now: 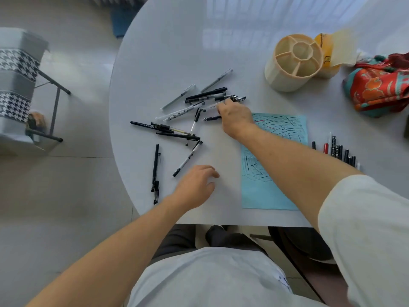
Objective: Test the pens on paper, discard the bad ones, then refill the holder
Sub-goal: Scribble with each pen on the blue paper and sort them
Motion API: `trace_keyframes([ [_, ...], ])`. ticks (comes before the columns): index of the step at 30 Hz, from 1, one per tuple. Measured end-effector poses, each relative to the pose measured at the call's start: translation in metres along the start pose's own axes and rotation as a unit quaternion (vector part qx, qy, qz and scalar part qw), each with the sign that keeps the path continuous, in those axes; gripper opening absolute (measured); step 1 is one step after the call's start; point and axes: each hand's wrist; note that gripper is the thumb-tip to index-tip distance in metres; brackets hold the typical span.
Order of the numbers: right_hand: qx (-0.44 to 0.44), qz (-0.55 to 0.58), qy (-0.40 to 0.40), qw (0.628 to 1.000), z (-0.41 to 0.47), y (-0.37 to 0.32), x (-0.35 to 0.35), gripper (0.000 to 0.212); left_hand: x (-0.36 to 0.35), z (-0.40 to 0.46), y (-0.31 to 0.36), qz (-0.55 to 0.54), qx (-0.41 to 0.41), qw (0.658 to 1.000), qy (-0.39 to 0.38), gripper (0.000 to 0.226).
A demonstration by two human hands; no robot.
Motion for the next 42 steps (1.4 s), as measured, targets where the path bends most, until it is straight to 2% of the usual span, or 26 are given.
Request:
trace_keyframes([
  [2,-0.003,0.044,0.020,0.999,-0.005,-0.002,0.002,0.030,0.002,-0.002,-0.001,-0.014,0.010,1.000,-0.016,0.032],
  [4,-0.037,0.172,0.084,0.981,-0.019,-0.001,0.009,0.023,0.004,-0.001,0.001,-0.050,0.029,0.998,-0.018,0.032],
  [5,-0.060,0.249,0.120,0.959,-0.032,0.000,0.014,0.019,0.006,0.000,0.004,-0.076,0.043,0.996,-0.010,0.033],
  [6,-0.088,0.326,0.145,0.930,-0.049,0.002,0.018,0.015,0.007,0.002,0.009,-0.106,0.061,0.992,0.002,0.033],
  [8,-0.145,0.467,0.145,0.860,-0.091,0.004,0.018,0.008,0.008,0.007,0.022,-0.172,0.087,0.981,0.021,0.035],
  [11,-0.198,0.624,0.095,0.750,-0.157,0.000,0.003,0.007,0.003,0.015,0.047,-0.242,0.087,0.965,-0.040,0.029],
  [13,-0.210,0.667,0.082,0.710,-0.193,-0.001,-0.007,0.010,-0.005,0.015,0.061,-0.224,0.052,0.968,-0.101,0.014],
  [16,-0.230,0.695,0.090,0.675,-0.234,0.002,-0.023,0.020,-0.022,0.012,0.074,-0.141,-0.004,0.982,-0.126,0.023],
  [18,-0.259,0.686,0.122,0.668,-0.251,0.006,-0.031,0.025,-0.032,0.011,0.079,-0.079,-0.034,0.990,-0.111,0.022],
  [19,-0.295,0.681,0.151,0.653,-0.257,0.012,-0.034,0.026,-0.036,0.011,0.079,-0.036,-0.048,0.994,-0.095,0.020],
  [21,-0.376,0.672,0.222,0.598,-0.267,0.035,-0.039,0.023,-0.039,0.010,0.071,0.033,-0.056,0.996,-0.057,0.019],
  [22,-0.393,0.658,0.243,0.594,-0.271,0.049,-0.040,0.023,-0.040,0.008,0.064,0.046,-0.054,0.997,-0.038,0.020],
  [25,-0.359,0.623,0.215,0.661,-0.276,0.066,-0.041,0.016,-0.042,0.002,0.053,0.073,-0.085,0.994,-0.006,0.019],
  [30,-0.281,0.632,0.171,0.702,-0.260,0.031,-0.046,0.015,-0.058,-0.004,0.066,0.105,-0.196,0.975,-0.006,0.021],
  [32,-0.260,0.595,0.164,0.743,-0.252,0.022,-0.049,0.009,-0.062,-0.009,0.061,0.109,-0.225,0.968,-0.014,0.020],
  [34,-0.225,0.534,0.149,0.802,-0.248,0.015,-0.050,0.006,-0.066,-0.013,0.057,0.105,-0.224,0.969,-0.010,0.019],
  [36,-0.197,0.479,0.131,0.845,-0.245,0.011,-0.051,0.006,-0.068,-0.015,0.057,0.101,-0.212,0.972,-0.004,0.019],
  [39,-0.174,0.433,0.118,0.877,-0.242,0.007,-0.051,0.007,-0.069,-0.014,0.058,0.090,-0.197,0.976,-0.001,0.020],
  [42,-0.168,0.413,0.126,0.886,-0.242,0.008,-0.052,0.005,-0.069,-0.015,0.056,0.086,-0.184,0.979,-0.002,0.020],
])
Point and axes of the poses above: each hand's wrist, its own z-axis towards the middle knuckle, its own x-axis out of the back of the hand, y = z × x, and after that the axes turned 6 degrees about x, right-handed
